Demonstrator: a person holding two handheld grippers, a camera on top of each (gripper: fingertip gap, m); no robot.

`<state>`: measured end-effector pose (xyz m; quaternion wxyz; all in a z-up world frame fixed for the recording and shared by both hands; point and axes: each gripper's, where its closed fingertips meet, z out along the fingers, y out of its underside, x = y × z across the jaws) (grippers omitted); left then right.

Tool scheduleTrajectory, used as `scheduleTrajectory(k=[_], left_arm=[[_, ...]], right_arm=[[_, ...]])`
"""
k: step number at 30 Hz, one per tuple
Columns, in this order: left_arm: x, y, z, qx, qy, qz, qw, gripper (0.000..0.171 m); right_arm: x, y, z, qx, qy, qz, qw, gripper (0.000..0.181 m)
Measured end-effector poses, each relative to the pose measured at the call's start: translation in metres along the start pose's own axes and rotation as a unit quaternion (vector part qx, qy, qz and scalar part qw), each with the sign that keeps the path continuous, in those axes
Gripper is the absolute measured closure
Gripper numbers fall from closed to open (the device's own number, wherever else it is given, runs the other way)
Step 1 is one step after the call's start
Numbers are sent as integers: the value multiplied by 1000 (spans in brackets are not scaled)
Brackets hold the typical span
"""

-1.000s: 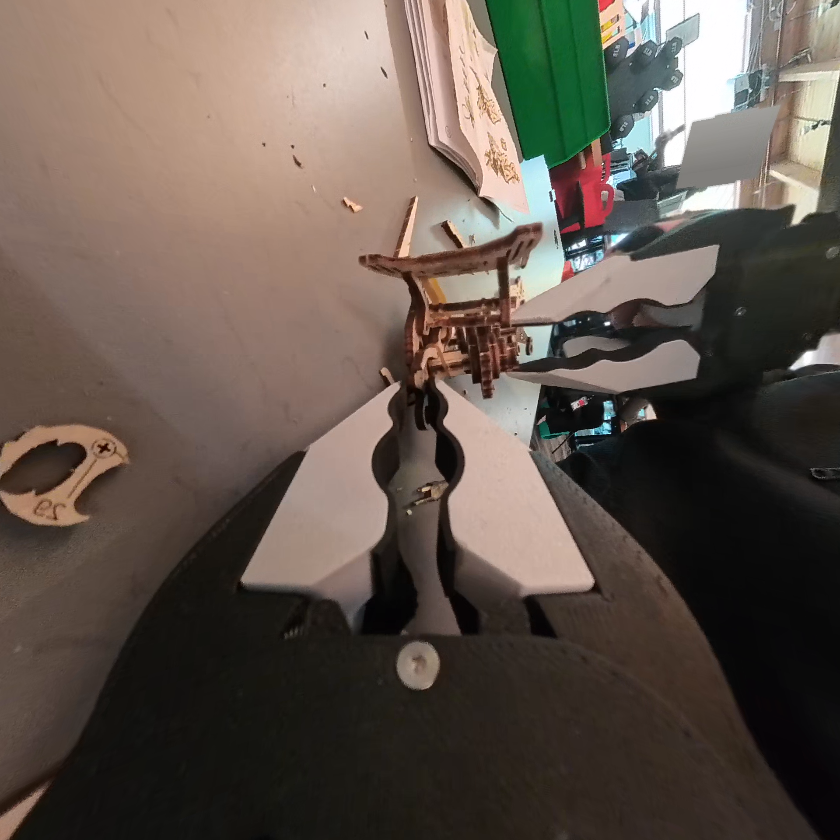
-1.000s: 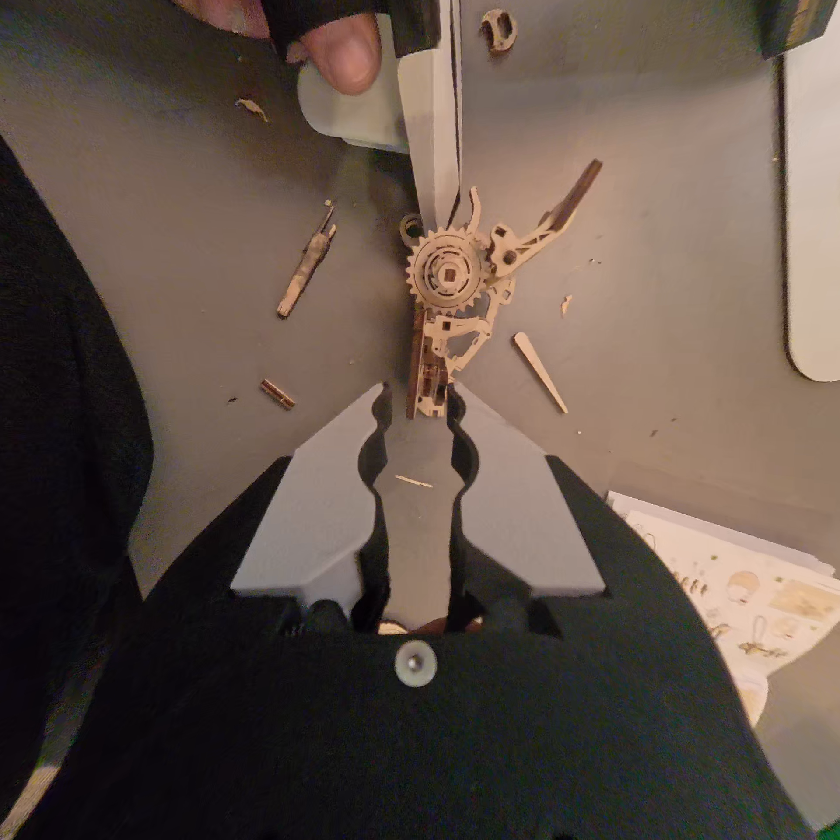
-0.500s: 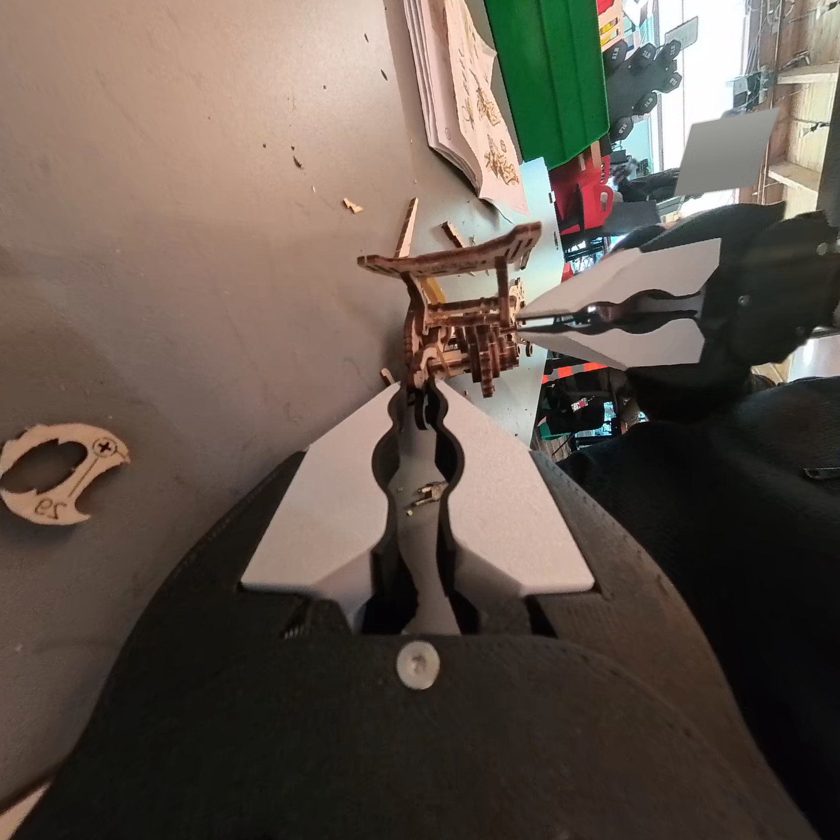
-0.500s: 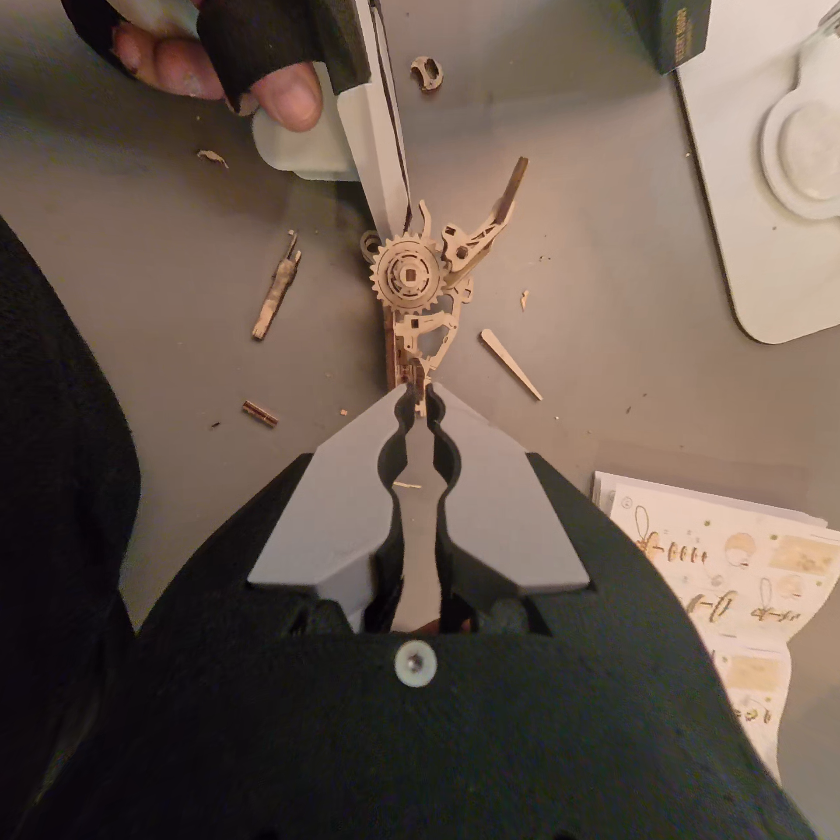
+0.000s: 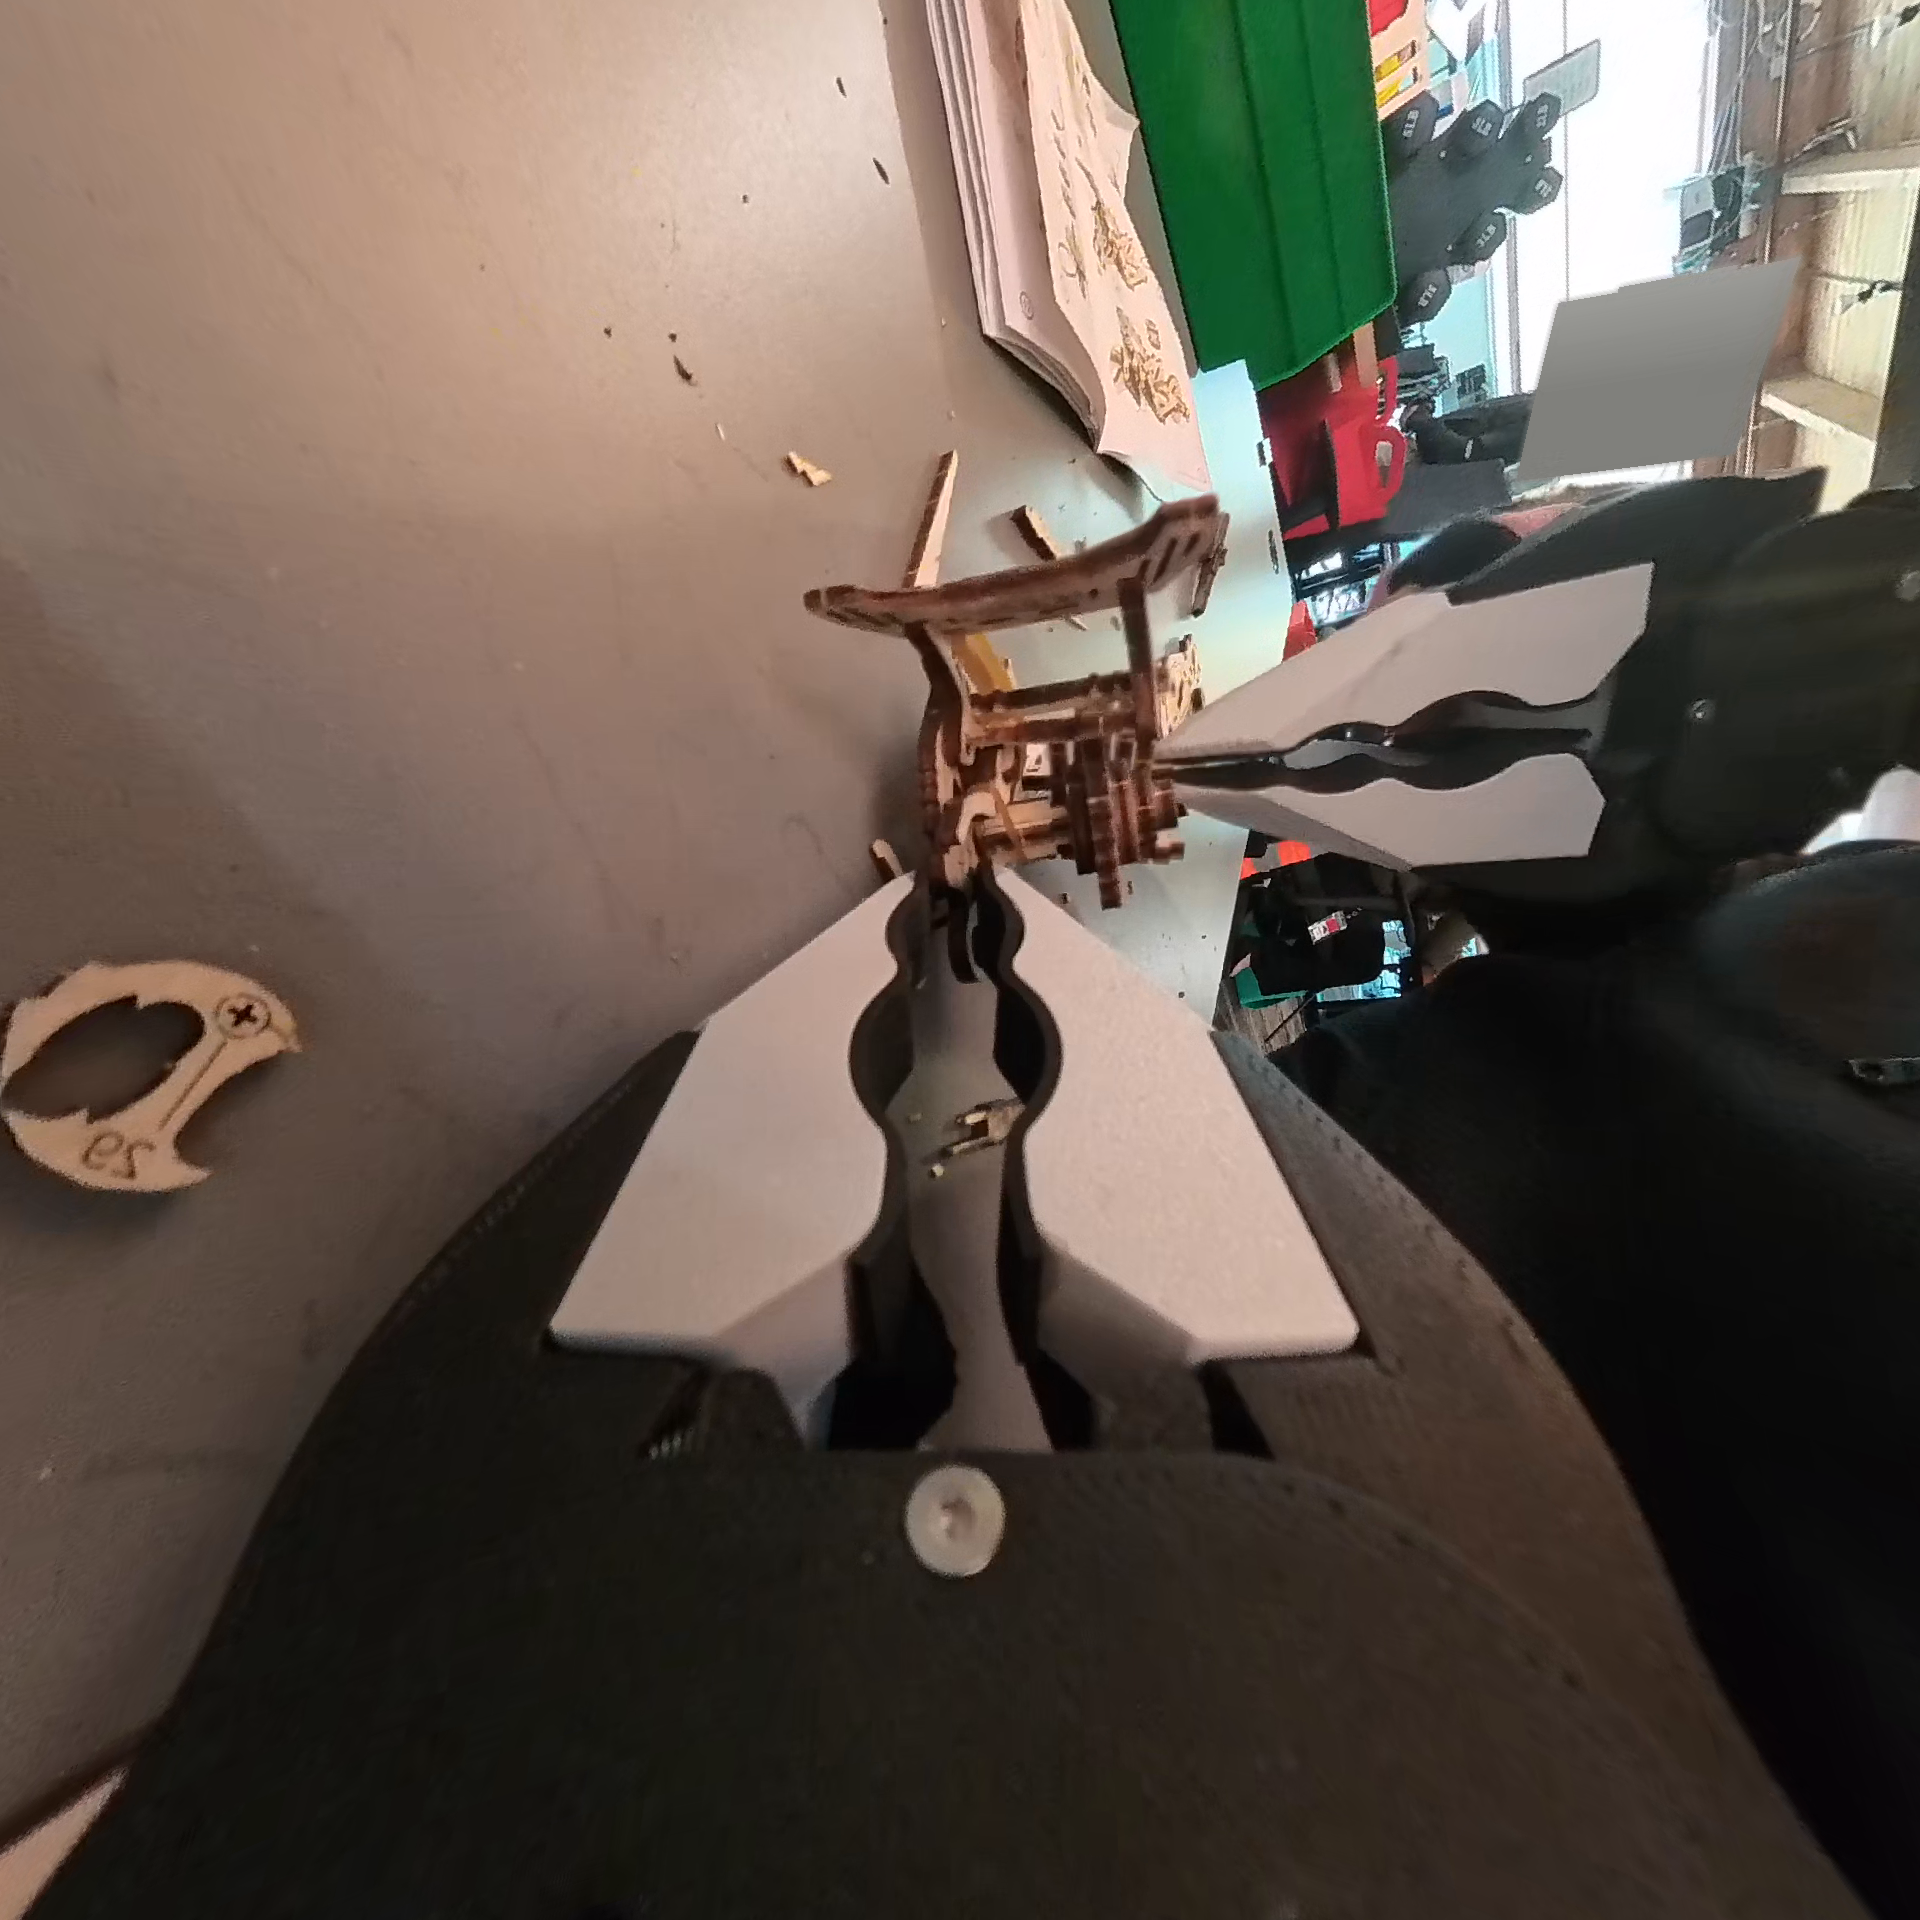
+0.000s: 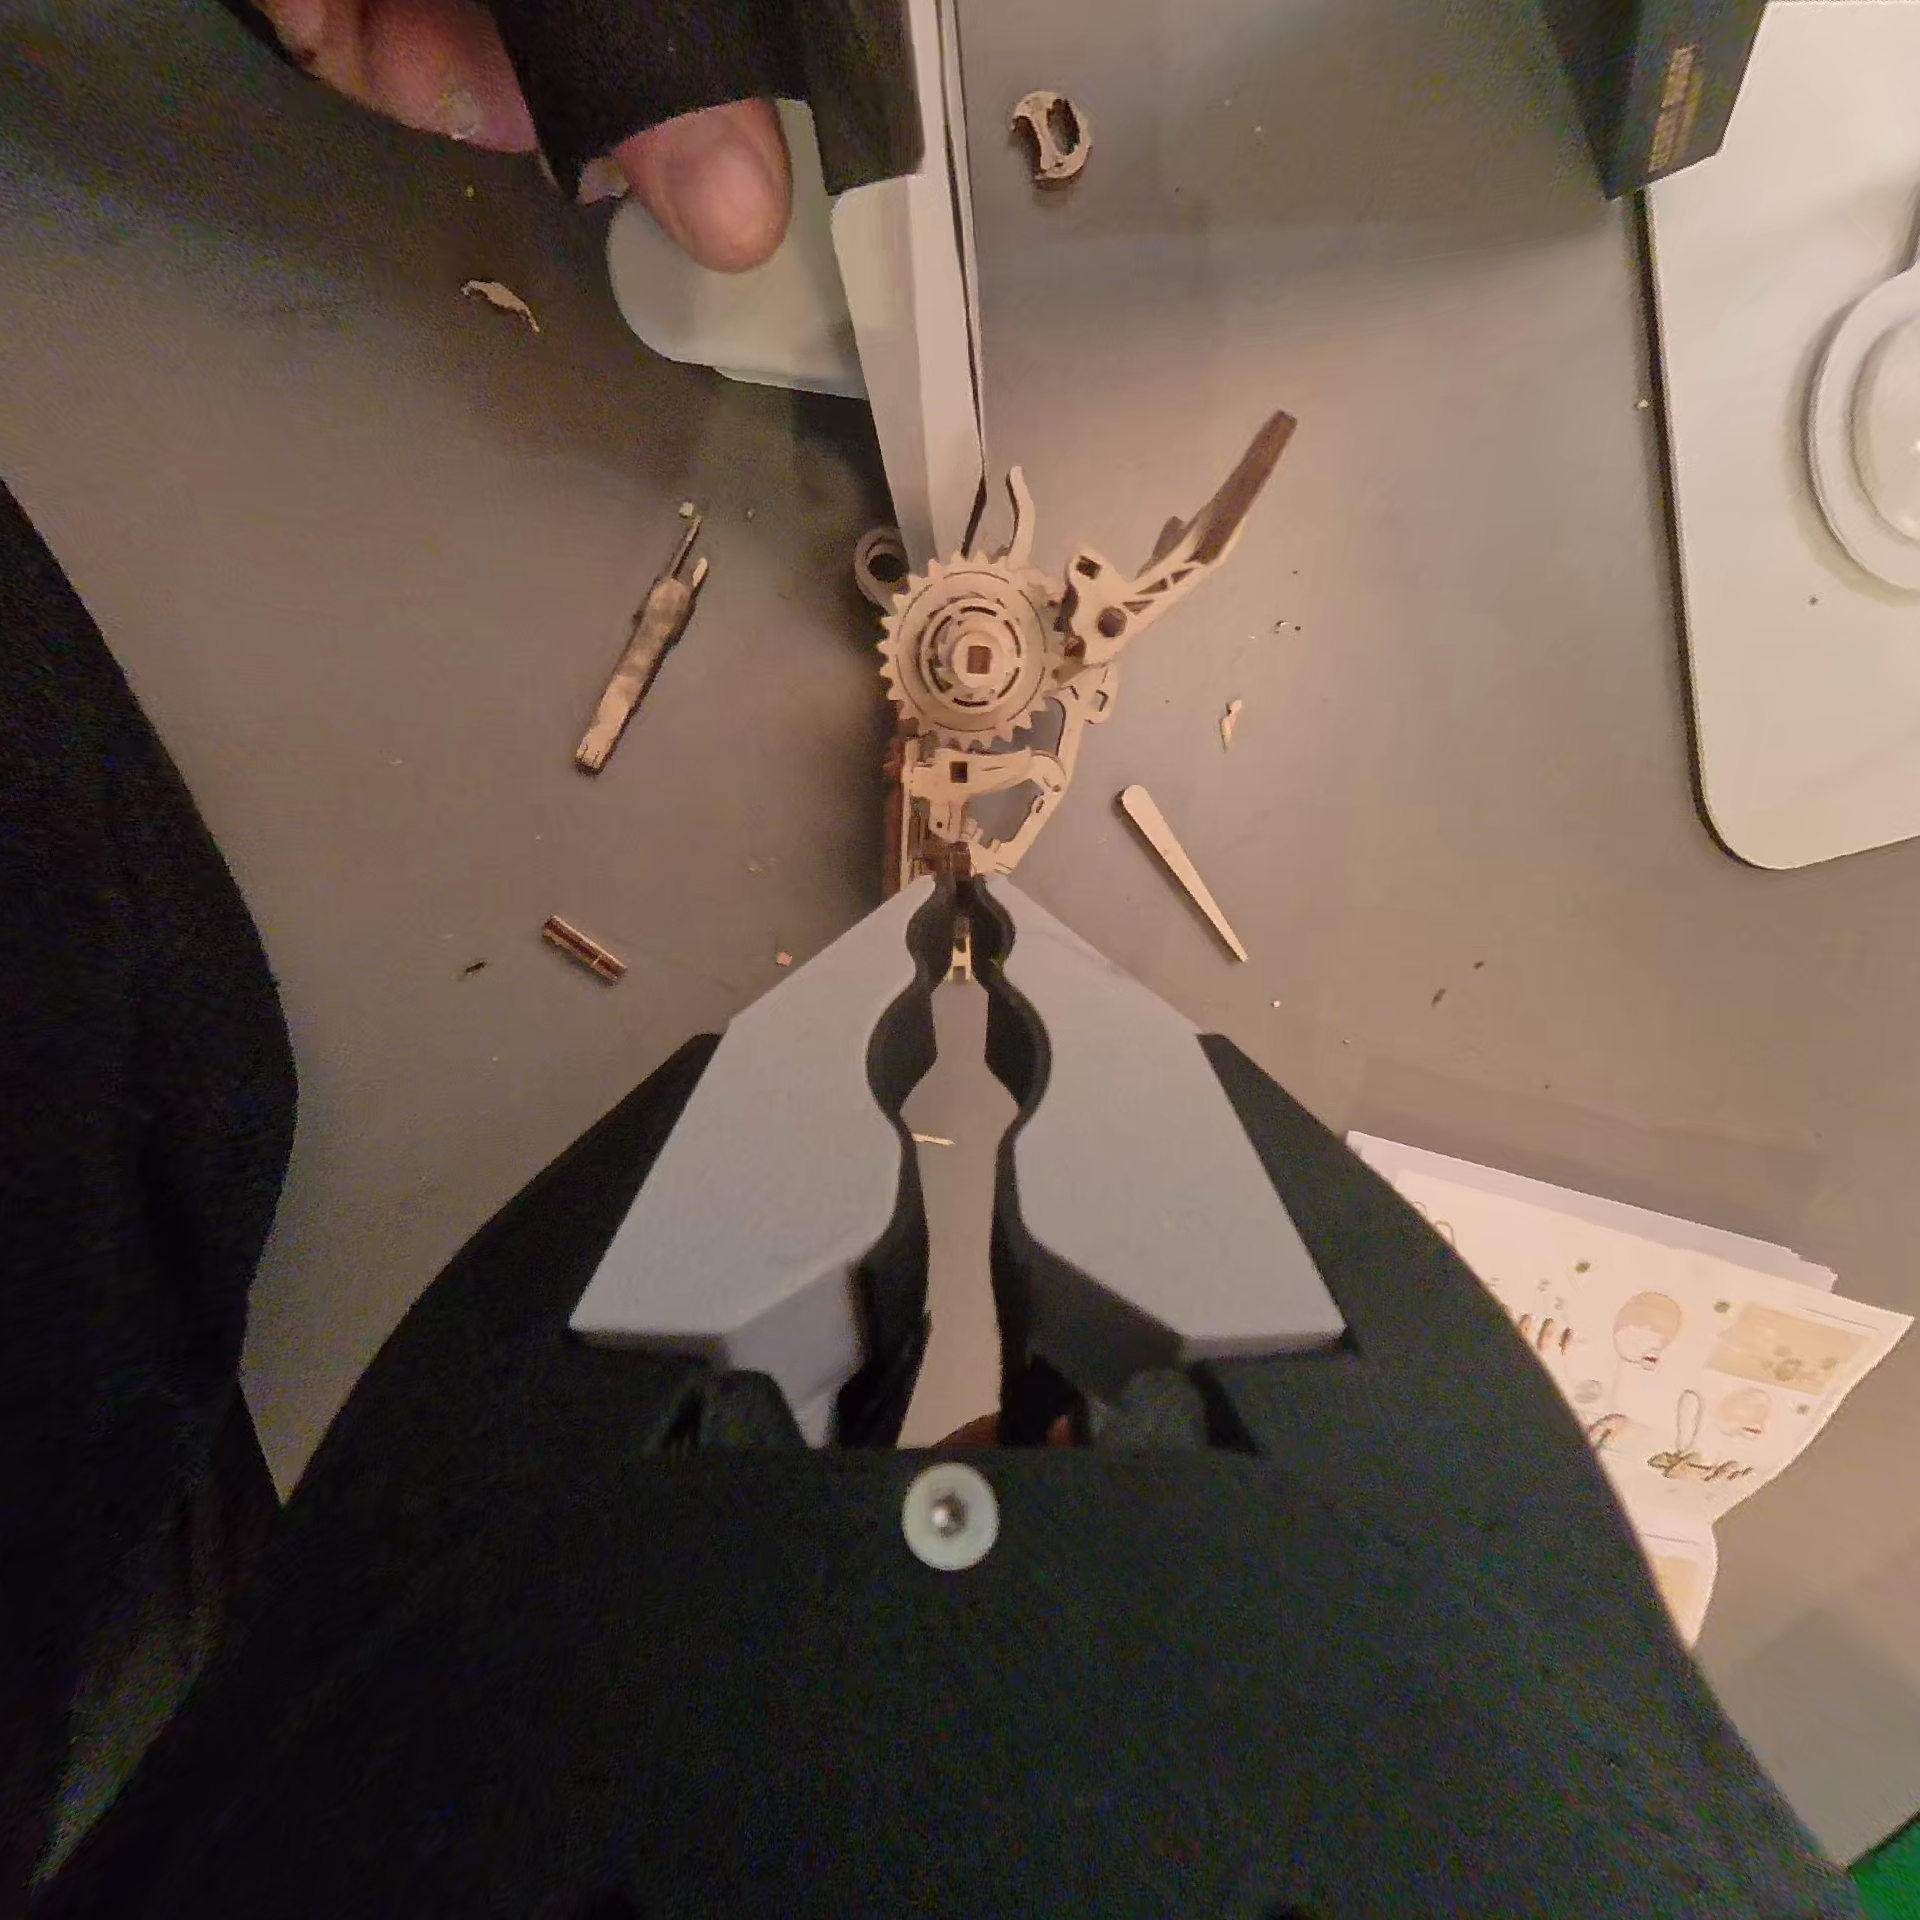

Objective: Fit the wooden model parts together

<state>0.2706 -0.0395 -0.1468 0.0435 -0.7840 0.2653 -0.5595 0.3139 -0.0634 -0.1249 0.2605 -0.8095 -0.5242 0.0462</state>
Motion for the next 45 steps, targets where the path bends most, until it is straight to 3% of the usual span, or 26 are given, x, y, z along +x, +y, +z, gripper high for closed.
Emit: scheduleTrajectory(k=[12,45], left_arm=[[-1,0,0,-1,1,-5,1000,165],[-2,-1,-1,1,-1,-3,1000,165]], right_arm=[[12,4,2,-23,-24,47,998,181],[6,1,5,-29,-30,20,999,181]])
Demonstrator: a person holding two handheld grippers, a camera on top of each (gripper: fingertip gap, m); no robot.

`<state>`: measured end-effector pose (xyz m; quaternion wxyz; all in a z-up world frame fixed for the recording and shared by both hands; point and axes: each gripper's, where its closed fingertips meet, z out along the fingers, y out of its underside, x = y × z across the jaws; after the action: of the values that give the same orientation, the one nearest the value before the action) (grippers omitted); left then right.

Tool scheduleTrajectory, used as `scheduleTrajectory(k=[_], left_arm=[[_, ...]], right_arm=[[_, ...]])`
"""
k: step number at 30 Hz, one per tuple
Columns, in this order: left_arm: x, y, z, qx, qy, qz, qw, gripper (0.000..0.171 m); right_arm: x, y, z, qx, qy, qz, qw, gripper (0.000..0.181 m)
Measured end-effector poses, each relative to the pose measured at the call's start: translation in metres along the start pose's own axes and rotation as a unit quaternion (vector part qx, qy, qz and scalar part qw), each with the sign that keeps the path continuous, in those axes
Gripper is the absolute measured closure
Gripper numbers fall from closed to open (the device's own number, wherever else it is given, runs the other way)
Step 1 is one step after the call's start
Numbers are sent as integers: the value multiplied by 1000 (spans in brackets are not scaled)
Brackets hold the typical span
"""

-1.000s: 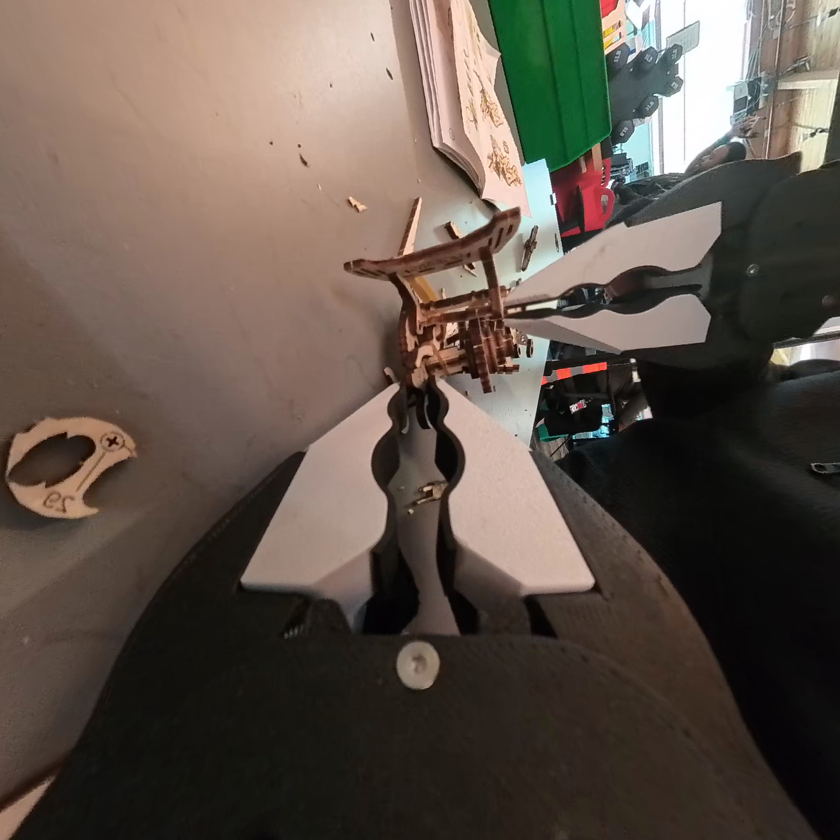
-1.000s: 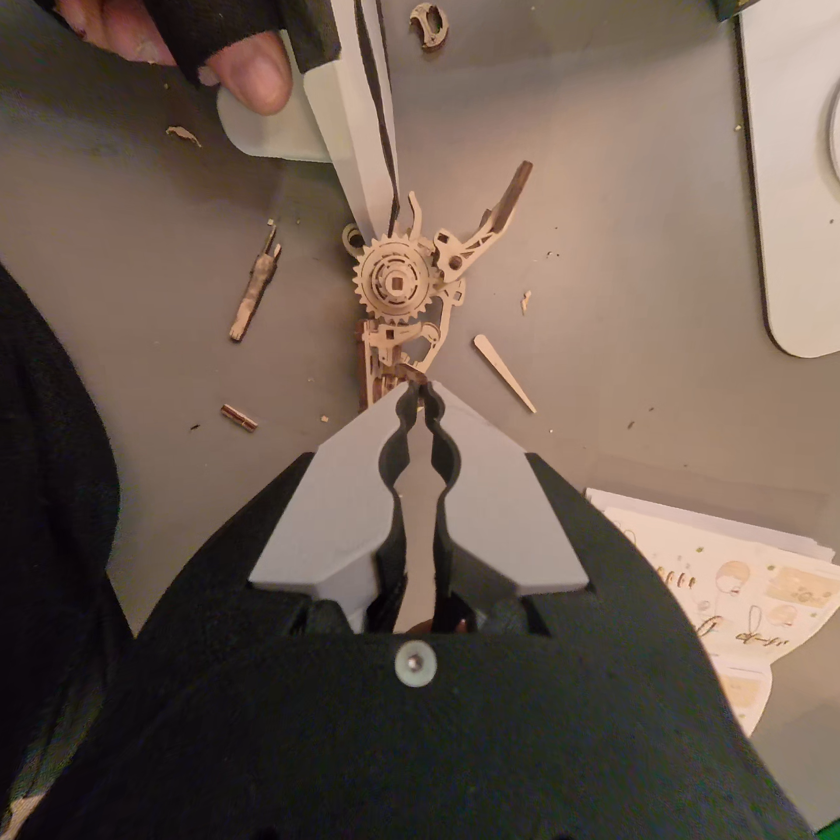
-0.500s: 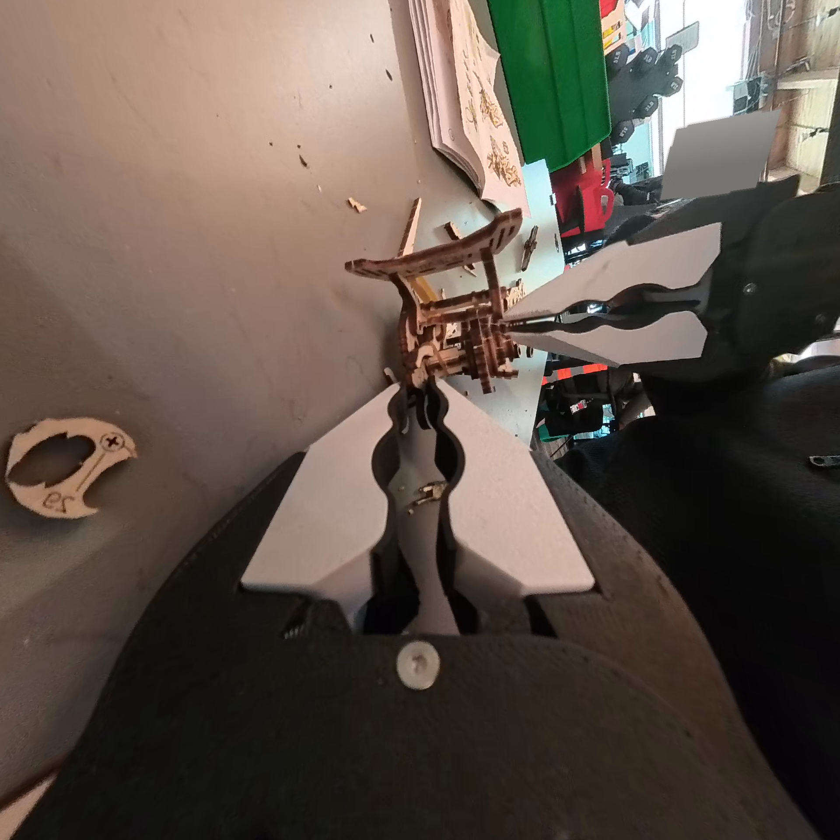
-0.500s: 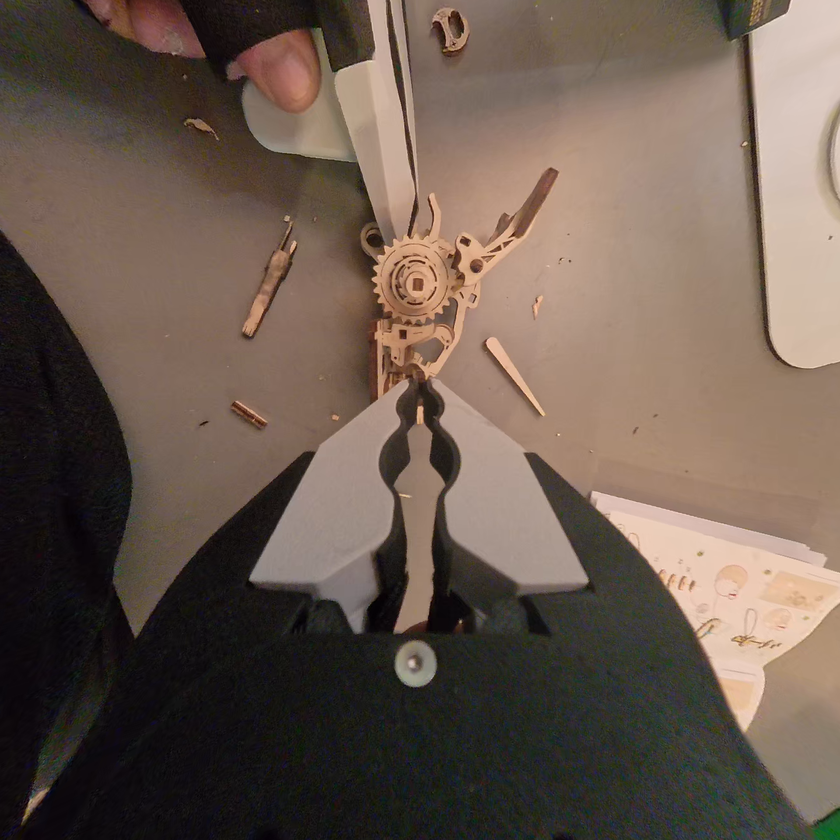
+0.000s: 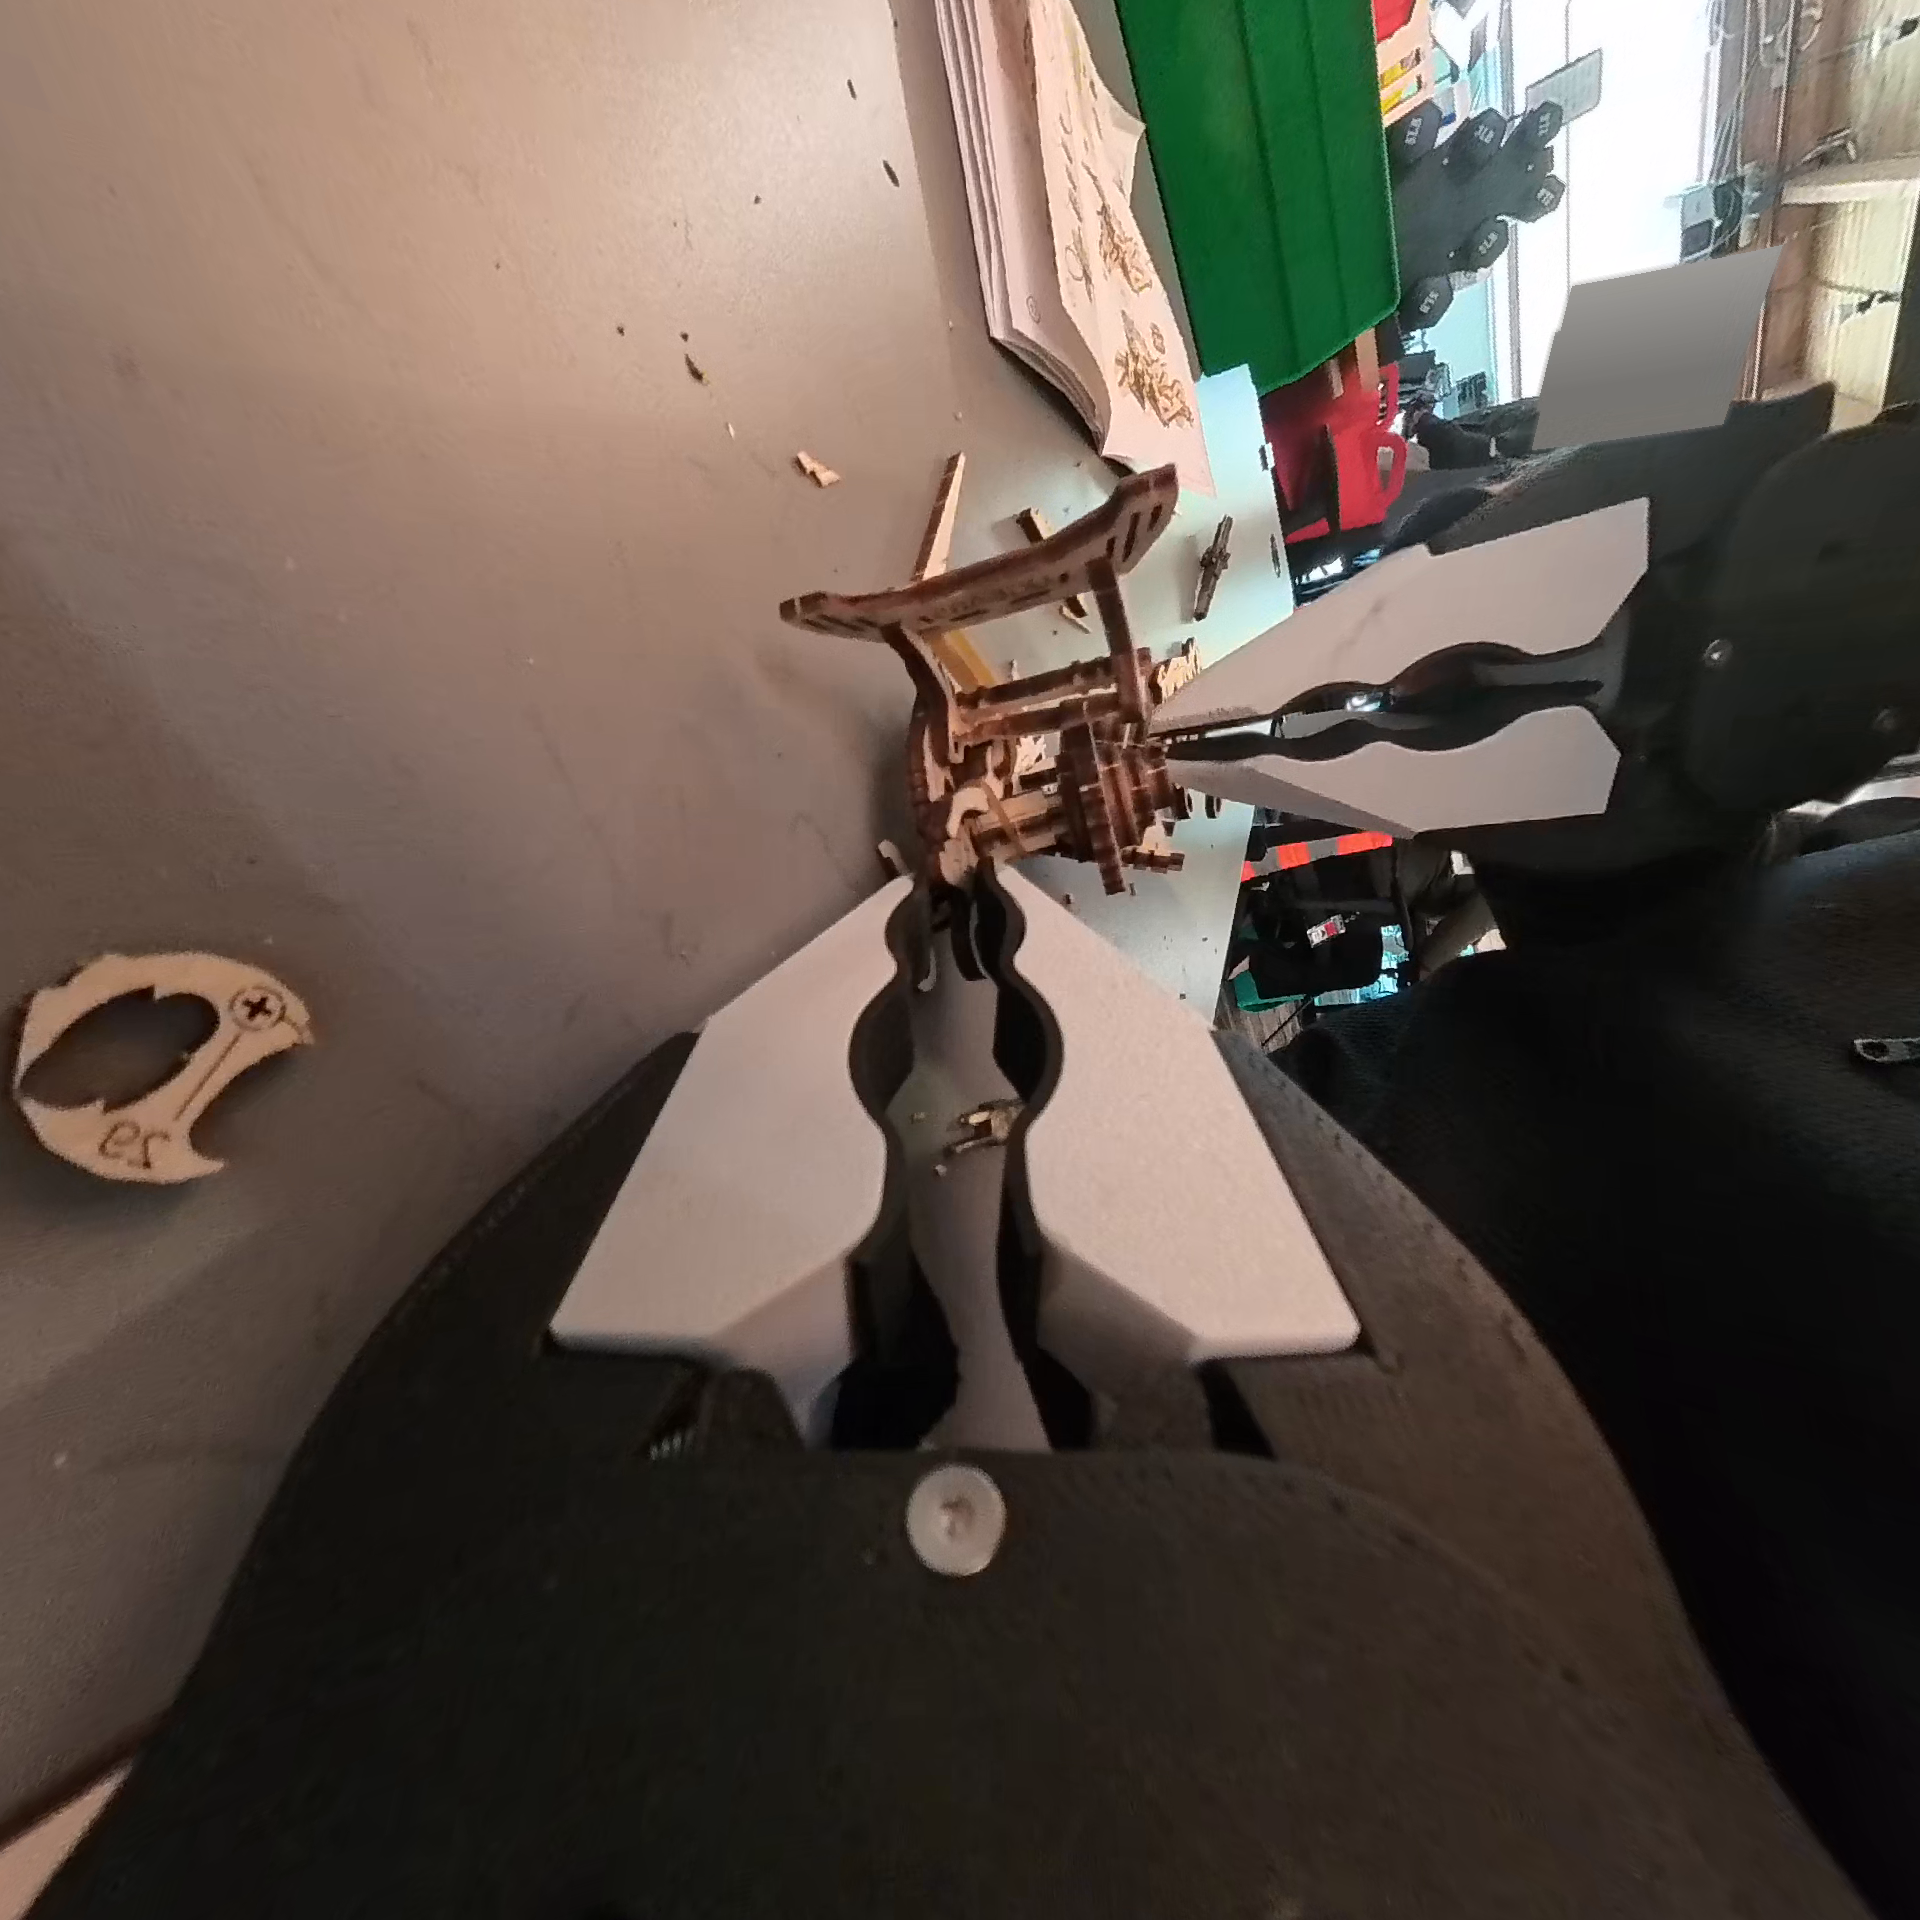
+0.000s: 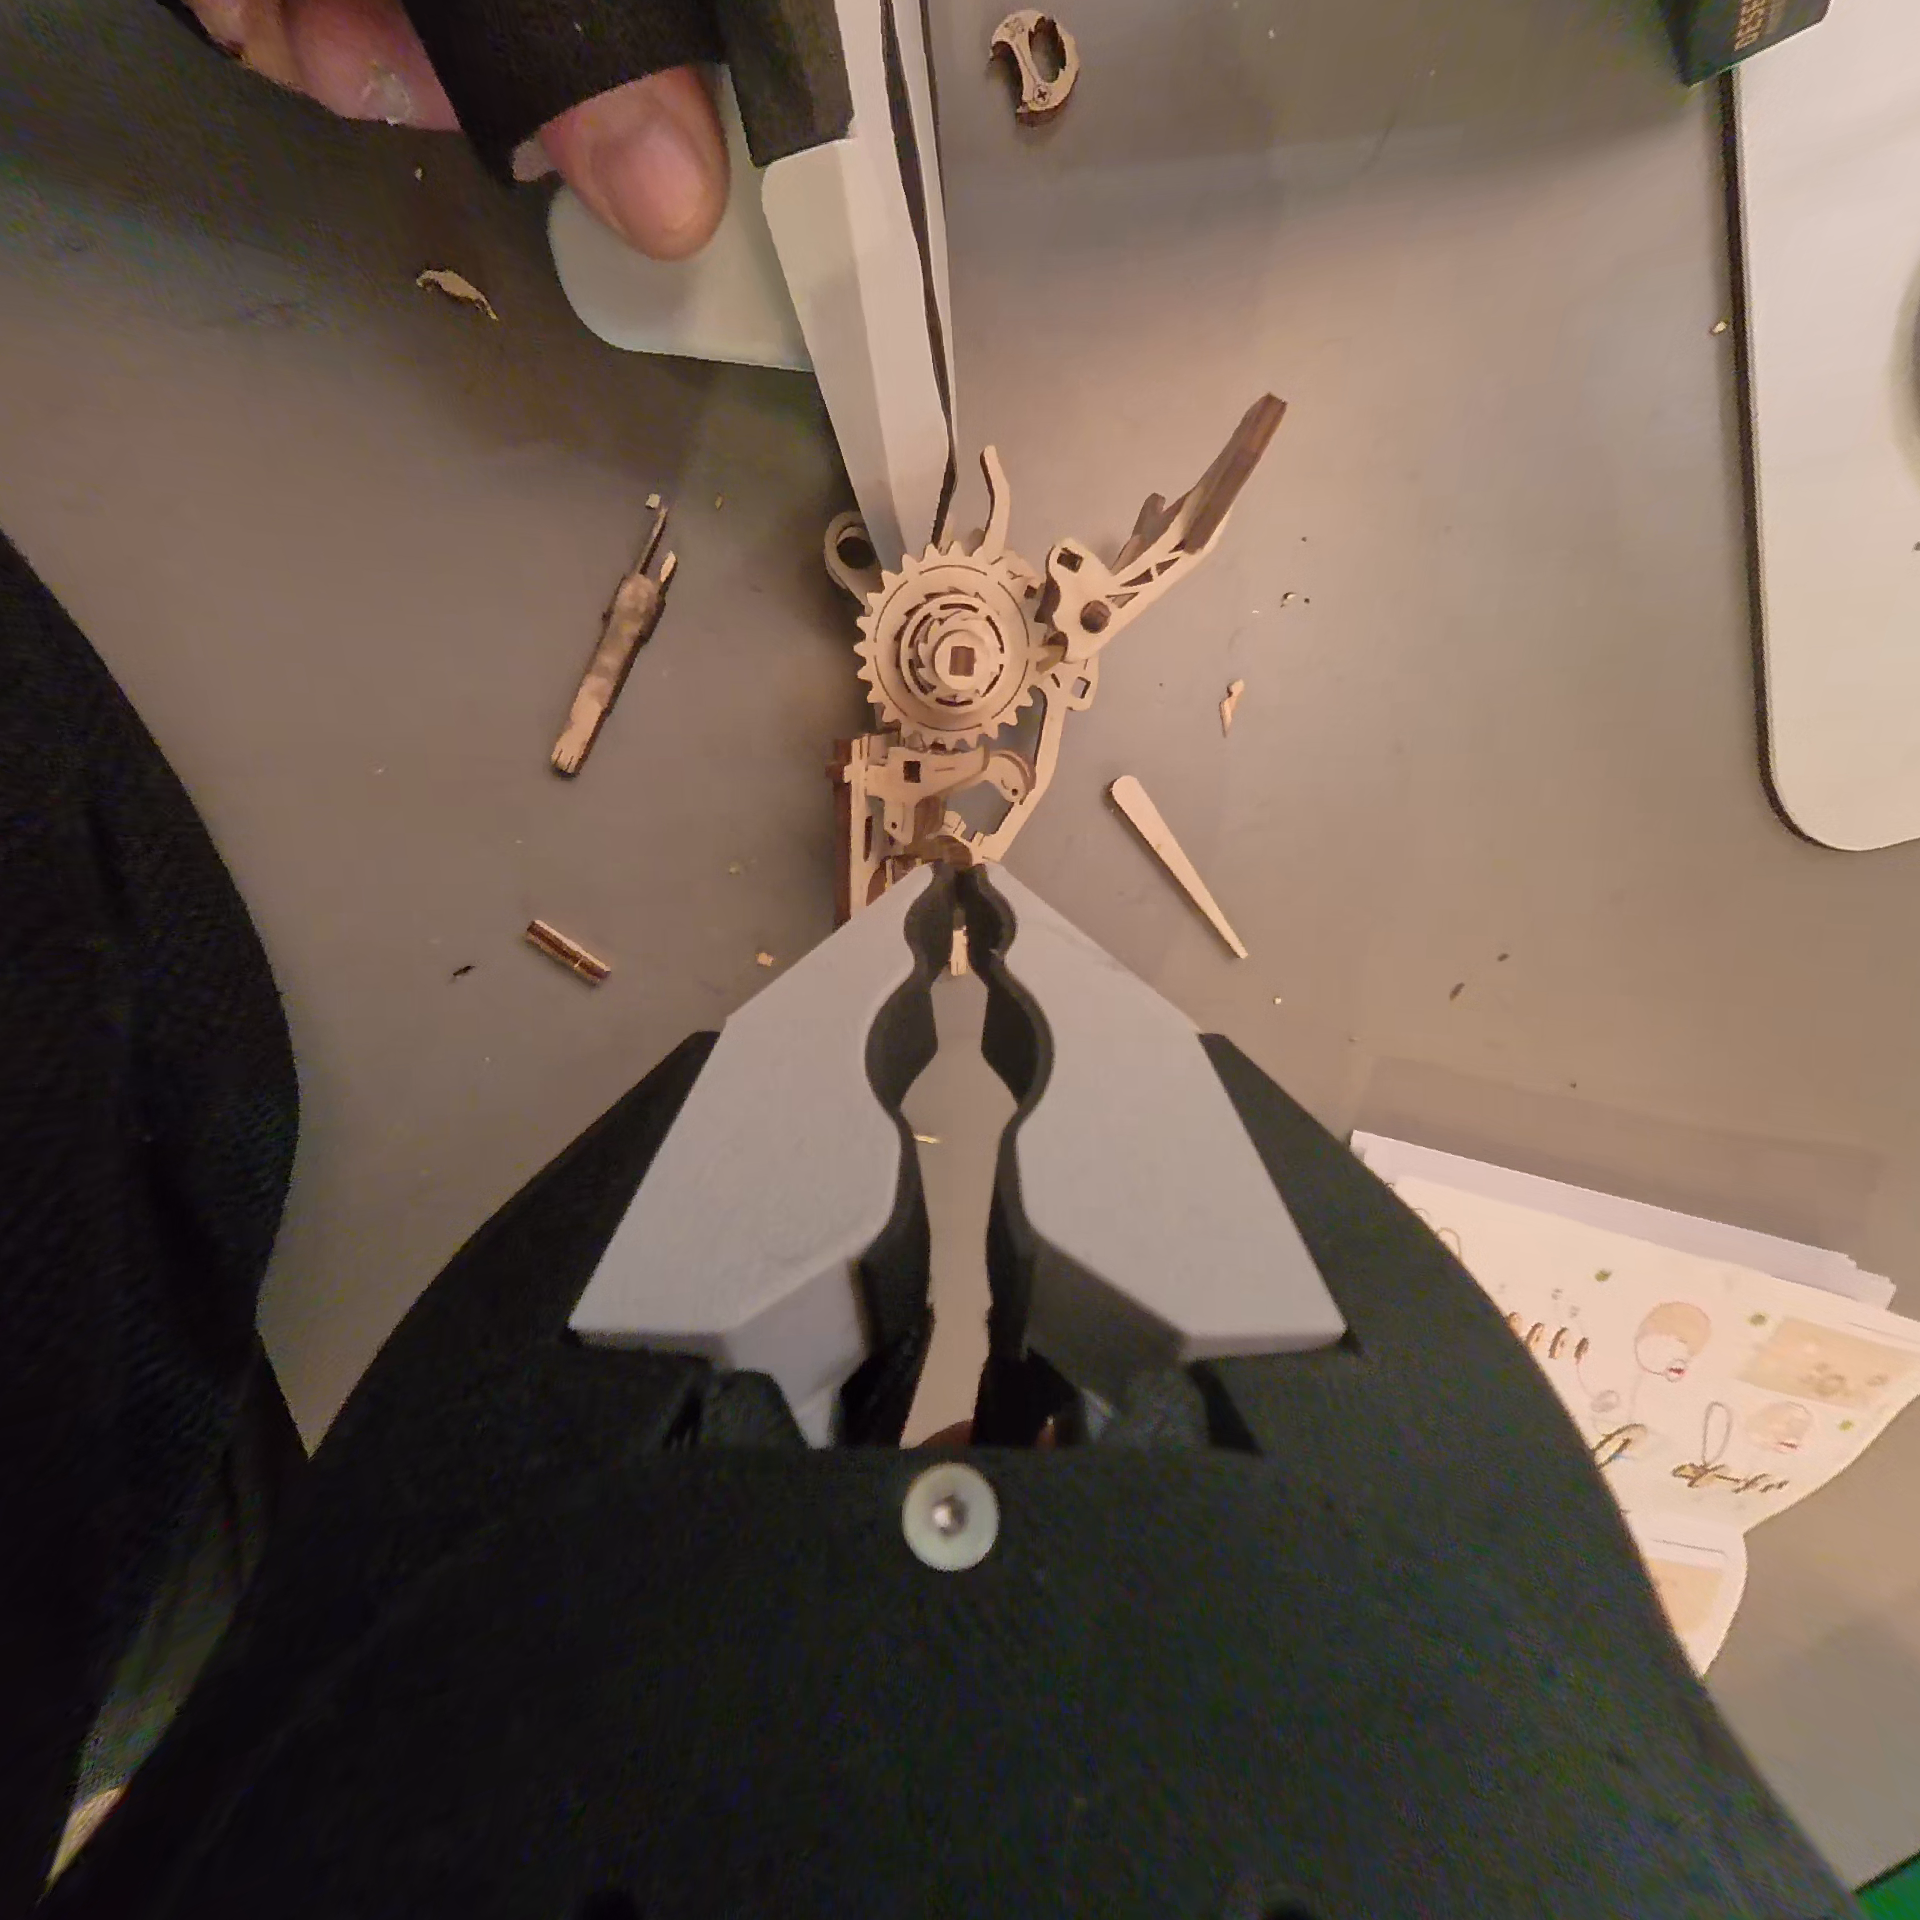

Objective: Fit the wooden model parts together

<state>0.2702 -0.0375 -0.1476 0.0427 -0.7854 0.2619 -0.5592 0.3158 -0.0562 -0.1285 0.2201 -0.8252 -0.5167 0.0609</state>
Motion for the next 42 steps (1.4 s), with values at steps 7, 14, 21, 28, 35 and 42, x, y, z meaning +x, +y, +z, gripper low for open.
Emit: scheduleTrajectory(k=[7,14,21,28,35,42], left_arm=[[0,0,0,0,1,-1,1000,166],[0,0,0,0,0,1,1000,165],[1,0,1,-1,2,3,1000,166],[1,-1,1,0,3,4,1000,166],[2,0,1,-4,6,5,1000,166],[3,-1,0,0,10,3,1000,167]], right_arm=[[0,2,1,-4,-5,-6,1000,181],[0,4,2,-10,-13,-5,1000,181],[4,2,0,7,-34,17,999,181],[9,8,-19,49,-52,52,996,162],[-11,12,6,43,-53,-3,998,137],[-15,14,16,35,-13,-45,998,159]])
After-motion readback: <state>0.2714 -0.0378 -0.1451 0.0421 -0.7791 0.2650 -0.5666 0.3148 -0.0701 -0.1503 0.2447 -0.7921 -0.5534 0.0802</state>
